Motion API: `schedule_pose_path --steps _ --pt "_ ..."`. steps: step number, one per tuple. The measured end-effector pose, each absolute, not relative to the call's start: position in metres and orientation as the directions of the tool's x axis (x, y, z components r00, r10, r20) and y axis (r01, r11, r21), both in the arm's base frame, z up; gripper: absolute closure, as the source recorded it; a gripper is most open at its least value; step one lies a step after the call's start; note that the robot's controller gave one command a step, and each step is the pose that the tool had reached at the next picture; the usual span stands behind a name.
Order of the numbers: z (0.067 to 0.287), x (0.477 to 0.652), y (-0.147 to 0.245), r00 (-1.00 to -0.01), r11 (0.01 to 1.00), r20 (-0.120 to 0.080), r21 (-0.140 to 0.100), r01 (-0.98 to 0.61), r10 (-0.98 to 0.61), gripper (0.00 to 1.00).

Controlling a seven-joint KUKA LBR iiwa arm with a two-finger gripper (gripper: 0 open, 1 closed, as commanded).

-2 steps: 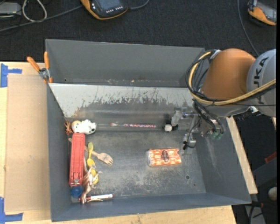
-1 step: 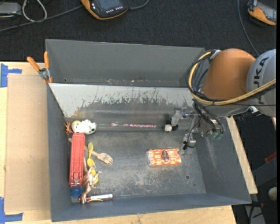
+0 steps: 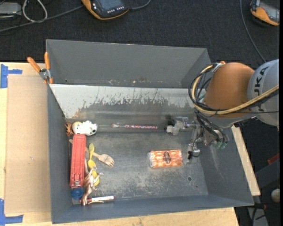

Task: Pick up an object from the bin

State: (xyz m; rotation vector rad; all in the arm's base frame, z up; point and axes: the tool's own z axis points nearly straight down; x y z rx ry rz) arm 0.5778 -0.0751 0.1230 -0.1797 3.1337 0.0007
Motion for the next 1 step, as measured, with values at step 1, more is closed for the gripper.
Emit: schedule_pose_path --steps 1 --pt "0.0739 0.5378 -0.0706 -0.984 0.984 -0.002 0.002 -0.176 -0.176 0.00"
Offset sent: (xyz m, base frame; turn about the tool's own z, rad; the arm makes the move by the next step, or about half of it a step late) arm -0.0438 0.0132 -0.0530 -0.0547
